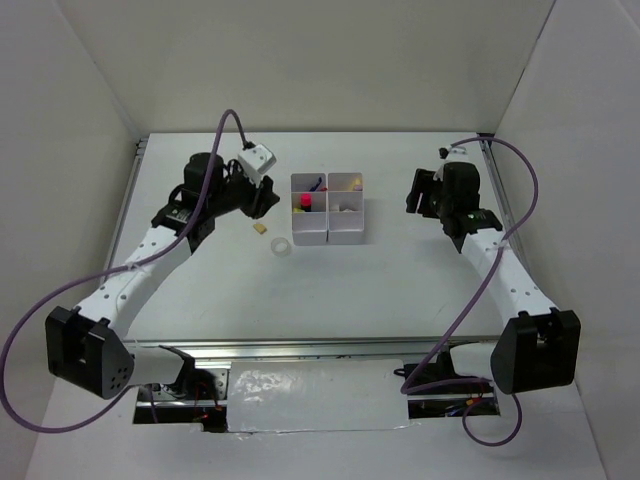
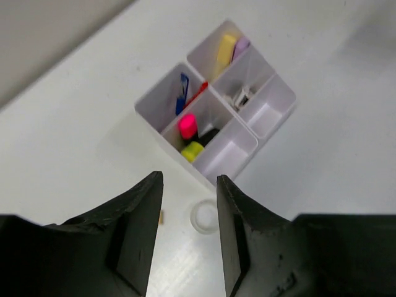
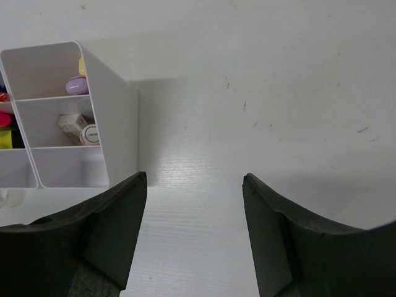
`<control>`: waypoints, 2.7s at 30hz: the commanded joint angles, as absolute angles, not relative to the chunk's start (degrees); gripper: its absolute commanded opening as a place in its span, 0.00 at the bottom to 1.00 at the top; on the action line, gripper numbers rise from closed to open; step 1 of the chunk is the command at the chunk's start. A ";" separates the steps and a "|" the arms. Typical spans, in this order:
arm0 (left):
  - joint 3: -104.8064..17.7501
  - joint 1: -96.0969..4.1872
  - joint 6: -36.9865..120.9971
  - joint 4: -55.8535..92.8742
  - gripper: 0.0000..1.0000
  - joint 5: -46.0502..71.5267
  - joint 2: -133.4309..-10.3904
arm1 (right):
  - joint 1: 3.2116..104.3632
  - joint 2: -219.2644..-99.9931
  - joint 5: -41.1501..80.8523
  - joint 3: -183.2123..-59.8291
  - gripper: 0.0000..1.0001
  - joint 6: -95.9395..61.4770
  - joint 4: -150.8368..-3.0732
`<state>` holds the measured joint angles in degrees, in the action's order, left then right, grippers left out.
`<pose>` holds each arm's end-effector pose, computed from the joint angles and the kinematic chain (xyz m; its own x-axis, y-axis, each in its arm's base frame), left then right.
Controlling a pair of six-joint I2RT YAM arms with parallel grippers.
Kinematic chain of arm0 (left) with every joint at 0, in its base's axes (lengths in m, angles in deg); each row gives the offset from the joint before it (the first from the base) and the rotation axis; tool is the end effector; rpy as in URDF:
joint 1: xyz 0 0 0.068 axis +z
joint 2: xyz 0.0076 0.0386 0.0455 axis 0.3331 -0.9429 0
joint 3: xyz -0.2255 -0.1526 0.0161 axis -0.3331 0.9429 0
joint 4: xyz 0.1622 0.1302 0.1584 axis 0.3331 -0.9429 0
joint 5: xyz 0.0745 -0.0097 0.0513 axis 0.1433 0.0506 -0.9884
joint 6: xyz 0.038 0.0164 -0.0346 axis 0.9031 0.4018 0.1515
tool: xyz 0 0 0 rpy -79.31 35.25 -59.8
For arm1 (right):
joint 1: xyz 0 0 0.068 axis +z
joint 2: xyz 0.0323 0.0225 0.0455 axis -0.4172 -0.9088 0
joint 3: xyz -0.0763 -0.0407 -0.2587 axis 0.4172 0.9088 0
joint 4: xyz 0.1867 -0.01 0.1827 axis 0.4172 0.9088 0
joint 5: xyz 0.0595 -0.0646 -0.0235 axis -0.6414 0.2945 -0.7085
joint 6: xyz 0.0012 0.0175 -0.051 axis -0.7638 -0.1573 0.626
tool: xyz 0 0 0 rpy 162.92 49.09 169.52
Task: Sort the stationery into containers
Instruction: Pick up the stationery from the center of the board.
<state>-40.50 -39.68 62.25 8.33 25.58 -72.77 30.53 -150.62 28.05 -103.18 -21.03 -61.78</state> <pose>0.2878 -0.1198 0.3709 -0.1456 0.2034 -0.9682 0.6782 0.7330 0.0520 0.2838 0.0288 0.3045 -0.5142 0.1322 -0.8474 0.0007 0.9881 0.1538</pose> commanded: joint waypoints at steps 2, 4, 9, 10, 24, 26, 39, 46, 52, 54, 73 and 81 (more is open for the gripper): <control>-31.32 -40.37 54.14 6.56 0.53 16.90 -73.58 | 31.43 -148.60 28.19 -102.31 0.70 -21.23 -61.47; -30.77 -40.37 49.55 6.13 0.54 14.86 -75.25 | 31.52 -148.07 28.98 -102.23 0.70 -21.23 -61.47; -28.58 -41.07 42.17 7.00 0.55 10.30 -79.37 | 31.60 -147.81 30.39 -101.96 0.70 -20.96 -60.77; -28.49 -41.16 41.38 7.18 0.55 9.49 -79.91 | 31.52 -147.89 30.48 -102.05 0.70 -20.88 -60.68; -33.05 -39.76 36.36 8.06 0.45 11.60 -93.27 | 31.34 -149.03 31.36 -101.87 0.70 -20.44 -60.50; -33.76 -39.58 36.18 7.80 0.45 11.25 -94.50 | 31.17 -149.04 31.36 -101.70 0.70 -20.52 -60.41; -35.96 -38.53 36.45 7.53 0.43 10.54 -99.68 | 30.73 -149.12 30.66 -101.61 0.70 -20.44 -60.24; -35.43 -37.91 36.53 7.79 0.40 11.51 -99.78 | 30.72 -148.86 30.66 -101.61 0.70 -20.44 -60.15; -34.82 -37.12 37.41 7.71 0.30 12.65 -98.99 | 30.81 -149.21 30.22 -101.87 0.70 -20.61 -60.06; -34.29 -36.95 37.67 7.70 0.29 12.91 -98.63 | 30.81 -149.30 30.22 -101.87 0.70 -20.87 -60.15; -34.29 -36.77 38.03 7.36 0.29 15.02 -99.60 | 30.81 -149.30 29.87 -101.96 0.69 -21.40 -59.88; -32.53 -36.68 38.99 7.88 0.19 14.76 -98.20 | 30.90 -149.13 29.69 -102.14 0.68 -21.58 -59.88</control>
<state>-33.47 -37.08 37.33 7.33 14.06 -99.42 30.99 -149.83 29.84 -102.05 -21.25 -59.90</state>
